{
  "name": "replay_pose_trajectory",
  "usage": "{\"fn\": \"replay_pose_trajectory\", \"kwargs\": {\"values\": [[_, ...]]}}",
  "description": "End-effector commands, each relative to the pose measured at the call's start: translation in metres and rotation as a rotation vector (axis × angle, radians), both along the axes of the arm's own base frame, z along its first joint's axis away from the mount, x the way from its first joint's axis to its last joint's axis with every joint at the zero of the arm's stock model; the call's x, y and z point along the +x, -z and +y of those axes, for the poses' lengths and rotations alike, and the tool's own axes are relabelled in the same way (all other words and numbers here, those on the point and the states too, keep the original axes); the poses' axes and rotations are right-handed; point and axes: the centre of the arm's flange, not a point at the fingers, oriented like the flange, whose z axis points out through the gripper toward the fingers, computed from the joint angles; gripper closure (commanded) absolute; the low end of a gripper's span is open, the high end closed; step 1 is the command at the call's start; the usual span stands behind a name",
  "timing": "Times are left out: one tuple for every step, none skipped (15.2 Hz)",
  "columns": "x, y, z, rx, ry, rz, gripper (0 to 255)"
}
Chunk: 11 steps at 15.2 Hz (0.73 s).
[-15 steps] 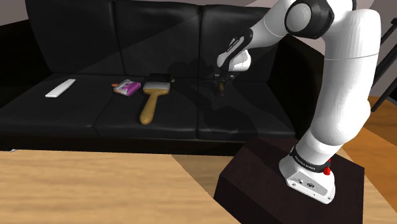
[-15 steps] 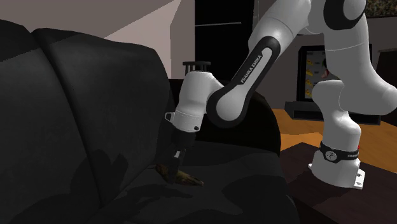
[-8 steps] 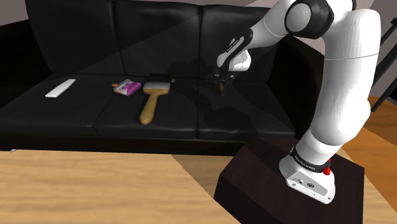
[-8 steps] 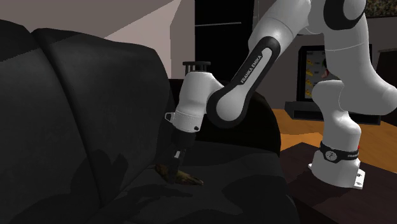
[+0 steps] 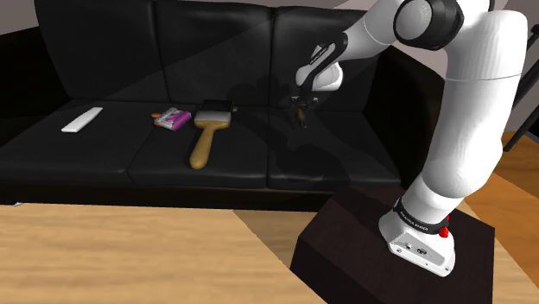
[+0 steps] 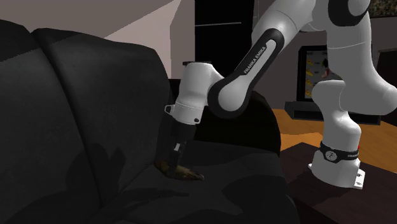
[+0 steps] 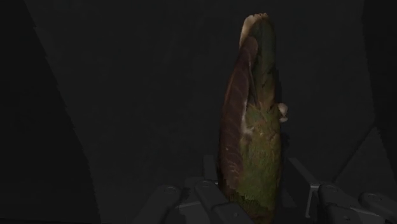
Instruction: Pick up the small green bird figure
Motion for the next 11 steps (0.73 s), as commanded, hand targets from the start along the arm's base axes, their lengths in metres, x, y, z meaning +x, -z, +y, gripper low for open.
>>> {"fn": "replay_pose_trajectory", "kwargs": {"values": [[0.0, -0.011, -0.001, 0.0, 0.0, 0.0, 255], [0.0, -0.017, -0.001, 0.0, 0.0, 0.0, 255], [0.0, -0.022, -0.001, 0.0, 0.0, 0.0, 255], [0.0, -0.027, -0.001, 0.0, 0.0, 0.0, 255], [0.0, -0.032, -0.001, 0.0, 0.0, 0.0, 255], [0.0, -0.038, -0.001, 0.0, 0.0, 0.0, 255], [0.0, -0.043, -0.001, 0.0, 0.0, 0.0, 255], [0.0, -0.048, -0.001, 0.0, 0.0, 0.0, 255], [0.0, -0.054, -0.001, 0.0, 0.0, 0.0, 255], [0.0, -0.054, -0.001, 0.0, 0.0, 0.0, 255], [0.0, -0.054, -0.001, 0.0, 0.0, 0.0, 255]]}}
